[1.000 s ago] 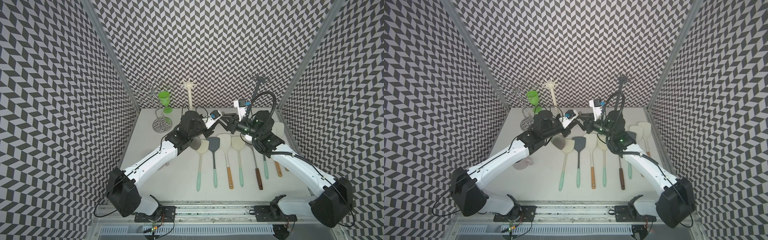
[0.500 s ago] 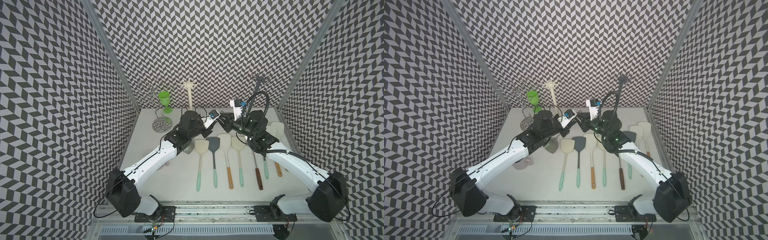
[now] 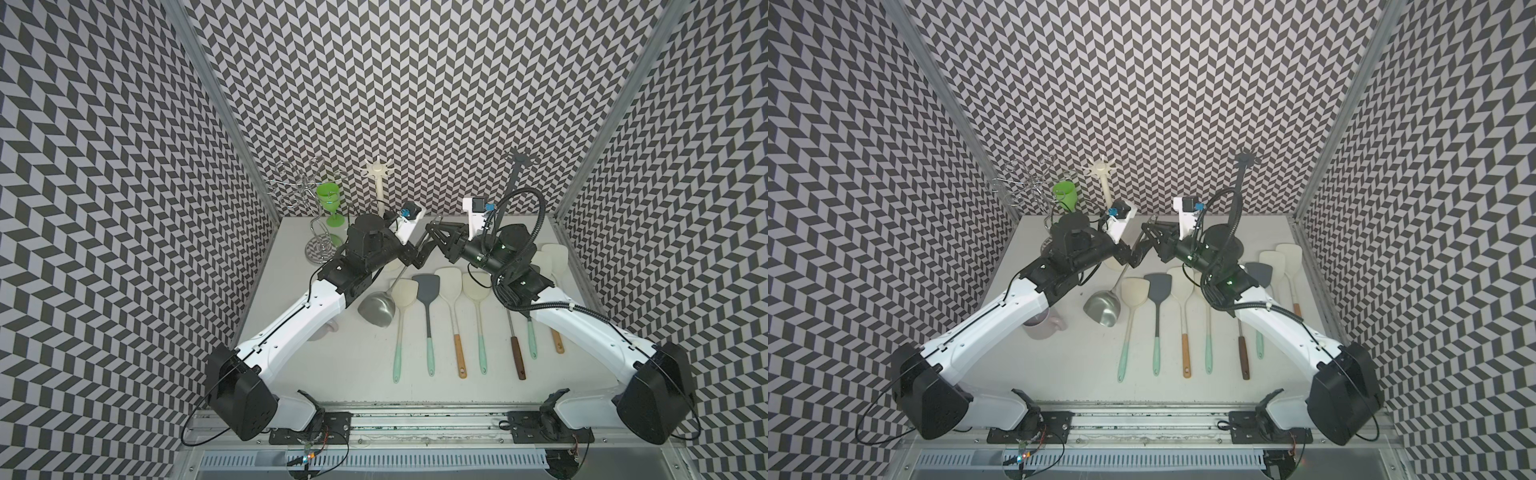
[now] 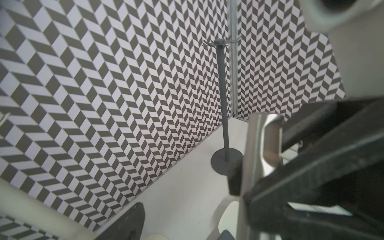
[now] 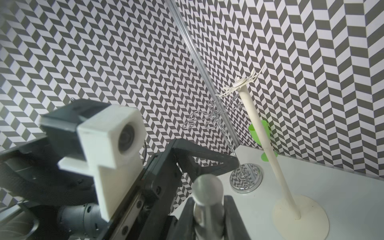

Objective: Take the spatula off the kitchen utensil rack
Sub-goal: Place the spatula at the center of the board.

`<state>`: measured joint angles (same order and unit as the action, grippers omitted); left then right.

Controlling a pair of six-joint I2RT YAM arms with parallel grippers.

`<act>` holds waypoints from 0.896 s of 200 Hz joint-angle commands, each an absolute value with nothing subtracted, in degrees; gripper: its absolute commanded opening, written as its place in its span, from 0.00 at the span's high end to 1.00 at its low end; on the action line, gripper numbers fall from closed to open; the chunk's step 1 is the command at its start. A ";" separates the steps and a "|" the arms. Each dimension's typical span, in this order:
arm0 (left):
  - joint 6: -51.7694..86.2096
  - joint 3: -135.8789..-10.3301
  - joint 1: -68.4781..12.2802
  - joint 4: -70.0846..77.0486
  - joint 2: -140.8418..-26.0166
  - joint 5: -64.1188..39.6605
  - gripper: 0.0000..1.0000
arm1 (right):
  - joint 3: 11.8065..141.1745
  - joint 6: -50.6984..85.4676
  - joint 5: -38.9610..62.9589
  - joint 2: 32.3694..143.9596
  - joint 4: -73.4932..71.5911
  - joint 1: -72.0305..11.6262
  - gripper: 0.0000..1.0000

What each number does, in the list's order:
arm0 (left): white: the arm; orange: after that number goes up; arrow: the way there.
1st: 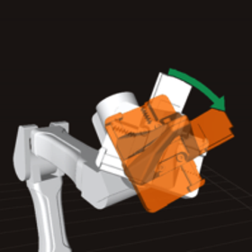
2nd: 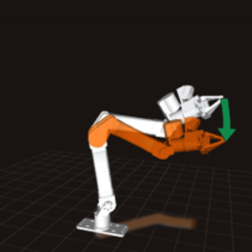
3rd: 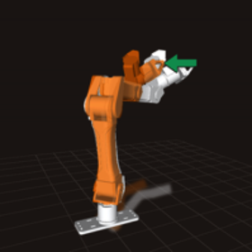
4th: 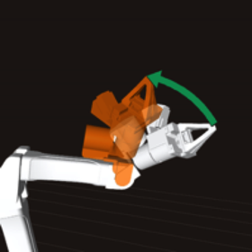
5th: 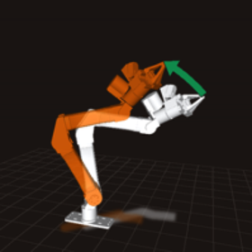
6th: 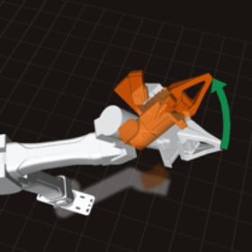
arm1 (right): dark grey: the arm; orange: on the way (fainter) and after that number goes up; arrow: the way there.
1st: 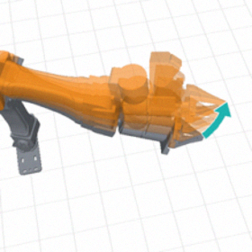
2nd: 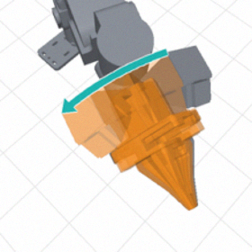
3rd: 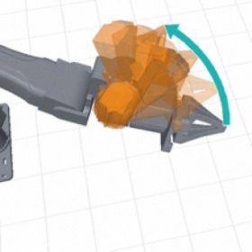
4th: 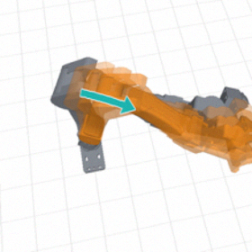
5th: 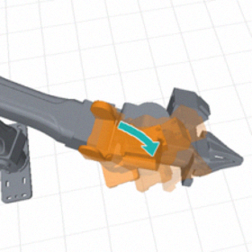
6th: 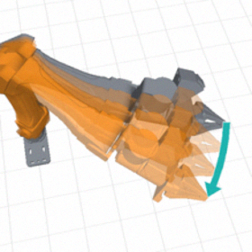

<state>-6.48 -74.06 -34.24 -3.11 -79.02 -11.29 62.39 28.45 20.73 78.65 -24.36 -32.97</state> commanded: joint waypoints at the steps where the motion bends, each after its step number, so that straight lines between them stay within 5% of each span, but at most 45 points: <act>1: 8.97 -74.89 -33.28 1.56 -73.13 -8.73 0.00 | 60.74 32.79 17.33 77.07 -34.46 -33.32 1.00; 37: 26.84 -70.49 -29.00 2.64 -67.27 -10.42 0.00 | 58.83 35.52 13.54 77.54 -38.30 -33.32 1.00; 97: 65.75 -61.75 -13.95 -0.42 -64.22 -28.75 0.00 | 57.66 38.54 7.98 79.37 -44.54 -33.36 1.00; 139: 88.47 -50.94 -12.66 5.56 -63.71 -37.66 0.00 | 56.73 40.07 5.82 82.25 -50.57 -33.55 1.00; 179: 103.99 -40.61 -13.01 10.21 -59.42 -32.81 0.01 | 54.44 38.63 1.72 82.87 -56.04 -35.07 1.00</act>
<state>90.06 -43.64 -12.99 5.28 -63.20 -33.89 54.87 37.60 5.43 82.98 -43.83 -33.87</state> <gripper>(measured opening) 0.988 0.195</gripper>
